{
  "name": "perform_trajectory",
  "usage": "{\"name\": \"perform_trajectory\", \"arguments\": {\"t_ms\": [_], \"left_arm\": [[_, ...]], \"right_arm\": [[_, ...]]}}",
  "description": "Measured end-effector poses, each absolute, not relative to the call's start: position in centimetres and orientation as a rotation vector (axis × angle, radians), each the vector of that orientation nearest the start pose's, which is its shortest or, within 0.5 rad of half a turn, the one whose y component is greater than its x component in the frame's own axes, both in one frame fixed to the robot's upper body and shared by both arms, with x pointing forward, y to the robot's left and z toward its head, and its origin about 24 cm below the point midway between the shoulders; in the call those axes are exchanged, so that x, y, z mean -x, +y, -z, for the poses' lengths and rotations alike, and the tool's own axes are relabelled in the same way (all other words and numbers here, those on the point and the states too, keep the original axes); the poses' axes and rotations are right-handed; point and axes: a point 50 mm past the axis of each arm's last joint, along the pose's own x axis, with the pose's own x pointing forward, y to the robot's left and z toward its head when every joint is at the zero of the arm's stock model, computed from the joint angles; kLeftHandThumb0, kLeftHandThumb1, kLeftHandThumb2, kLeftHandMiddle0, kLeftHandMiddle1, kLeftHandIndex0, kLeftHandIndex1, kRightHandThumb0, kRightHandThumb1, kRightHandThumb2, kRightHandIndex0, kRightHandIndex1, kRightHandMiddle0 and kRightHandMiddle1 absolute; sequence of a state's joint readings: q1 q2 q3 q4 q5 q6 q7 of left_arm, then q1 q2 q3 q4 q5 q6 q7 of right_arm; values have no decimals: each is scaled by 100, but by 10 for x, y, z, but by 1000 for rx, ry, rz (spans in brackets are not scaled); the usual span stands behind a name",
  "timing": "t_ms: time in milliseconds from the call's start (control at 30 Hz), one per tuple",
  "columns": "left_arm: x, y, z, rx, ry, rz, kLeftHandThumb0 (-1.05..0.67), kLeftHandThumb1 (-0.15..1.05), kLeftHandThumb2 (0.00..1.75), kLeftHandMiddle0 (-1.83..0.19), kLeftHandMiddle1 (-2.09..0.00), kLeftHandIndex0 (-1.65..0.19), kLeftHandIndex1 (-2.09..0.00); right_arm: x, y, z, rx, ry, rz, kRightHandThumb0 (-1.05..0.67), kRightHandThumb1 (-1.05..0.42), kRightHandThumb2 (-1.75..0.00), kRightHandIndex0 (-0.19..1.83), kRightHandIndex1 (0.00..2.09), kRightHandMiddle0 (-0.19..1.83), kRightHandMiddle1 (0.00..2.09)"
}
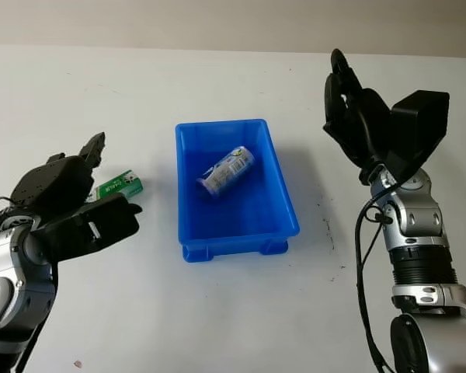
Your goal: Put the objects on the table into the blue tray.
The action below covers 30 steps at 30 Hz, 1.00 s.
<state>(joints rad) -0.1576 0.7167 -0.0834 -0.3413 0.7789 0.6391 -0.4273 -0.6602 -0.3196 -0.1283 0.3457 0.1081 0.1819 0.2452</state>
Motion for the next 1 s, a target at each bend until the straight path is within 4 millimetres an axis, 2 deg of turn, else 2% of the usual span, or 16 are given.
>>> {"name": "perform_trajectory", "arguments": {"t_ms": [67,133,167,200,267,300,367,400,467,500,533,600,700,833,933,1000], "left_arm": [[-264,252,-149,-1353,305,-103,-74,96,5,19,-89,4,-6],[-262,252,-149,-1383,317,-126,-69,95,5,19,-120,-3,-9],[-262,252,-149,-1401,320,-143,-67,94,5,19,-163,-6,-11],[-261,251,-148,-1415,320,-158,-63,93,5,8,-191,-14,-16],[-261,248,-147,-1451,312,-176,-59,93,5,-22,-204,-23,-23],[-260,247,-147,-1475,295,-185,-56,92,5,-56,-207,-27,-36],[-260,243,-147,-1515,253,-200,-54,92,5,-77,-209,-15,-70],[-260,242,-146,-1532,236,-203,-53,94,6,-80,-209,-8,-91],[-260,241,-145,-1565,218,-210,-52,97,6,-72,-209,-2,-111],[-261,240,-143,-1583,212,-210,-51,99,6,-65,-209,-1,-118],[-261,239,-142,-1592,205,-210,-48,100,6,-58,-209,-2,-143],[-263,238,-137,-1597,195,-197,-49,103,9,-59,-209,-3,-165],[-266,237,-128,-1645,207,-155,-53,105,25,-77,-209,0,-171],[-269,238,-121,-1675,214,-128,-55,105,40,-86,-209,-2,-206],[-271,237,-119,-1661,217,-131,-54,105,43,-85,-209,-10,-209],[-272,237,-118,-1652,219,-135,-53,105,44,-74,-209,-18,-209]], "right_arm": [[-364,-197,-163,153,-137,-164,-72,-105,-76,-19,0,-19,0],[-364,-197,-163,153,-138,-164,-72,-105,-76,-19,0,-19,0],[-364,-197,-163,153,-137,-163,-72,-105,-76,-19,0,-19,0],[-364,-197,-163,153,-137,-163,-72,-105,-76,-19,0,-19,0],[-364,-197,-163,153,-136,-164,-72,-105,-76,-19,0,-19,0],[-364,-197,-163,153,-137,-167,-72,-105,-77,-19,0,-19,0],[-364,-197,-163,153,-137,-172,-73,-105,-77,-19,0,-19,0],[-365,-197,-163,153,-137,-173,-73,-105,-77,-19,0,-19,0],[-365,-196,-163,154,-136,-176,-73,-105,-77,-19,0,-19,0],[-365,-196,-163,154,-136,-178,-73,-105,-76,-19,0,-19,0],[-365,-196,-163,154,-136,-180,-73,-105,-76,-19,0,-19,0],[-365,-196,-163,153,-136,-183,-73,-105,-76,-19,0,-19,0],[-364,-197,-163,146,-139,-185,-72,-105,-76,-19,0,-19,0],[-364,-197,-164,145,-148,-185,-72,-105,-76,-19,0,-19,0],[-364,-198,-164,144,-149,-183,-72,-105,-76,-19,0,-19,0],[-364,-198,-164,144,-149,-183,-72,-105,-76,-19,0,-19,0]]}}
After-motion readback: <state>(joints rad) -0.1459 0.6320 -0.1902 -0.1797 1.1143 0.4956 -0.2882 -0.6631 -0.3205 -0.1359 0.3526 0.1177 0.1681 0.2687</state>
